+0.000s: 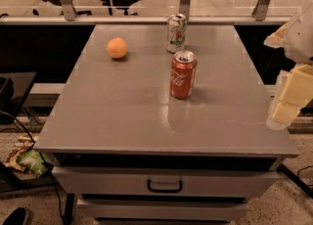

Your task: Pick 7up can

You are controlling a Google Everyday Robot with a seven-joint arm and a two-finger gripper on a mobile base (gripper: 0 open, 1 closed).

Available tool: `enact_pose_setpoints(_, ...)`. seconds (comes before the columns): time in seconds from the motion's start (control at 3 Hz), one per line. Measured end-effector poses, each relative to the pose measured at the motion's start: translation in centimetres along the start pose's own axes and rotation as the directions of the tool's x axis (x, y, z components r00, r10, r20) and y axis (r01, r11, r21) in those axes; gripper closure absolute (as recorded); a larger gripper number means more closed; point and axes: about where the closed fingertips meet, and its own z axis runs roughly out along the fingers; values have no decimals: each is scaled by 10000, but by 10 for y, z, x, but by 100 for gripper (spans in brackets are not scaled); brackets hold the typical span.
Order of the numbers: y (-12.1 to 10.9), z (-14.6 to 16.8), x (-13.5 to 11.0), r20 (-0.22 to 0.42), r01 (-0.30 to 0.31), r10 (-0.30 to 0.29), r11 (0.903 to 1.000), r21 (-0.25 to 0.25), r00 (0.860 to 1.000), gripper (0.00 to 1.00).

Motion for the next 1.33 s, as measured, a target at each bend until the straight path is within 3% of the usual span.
enact_pose_setpoints(0.33,0,0,0,1,0,0,10000,2,10000,0)
enact_pose_setpoints(0.67,-8,5,-5,152,-183,189,9992,-356,9997,0)
enact_pose_setpoints(1.0,-34,20,-19,491,-464,496,9969,-641,9976,0)
enact_pose_setpoints(1.33,-69,39,-37,817,-648,696,9960,-609,9942,0)
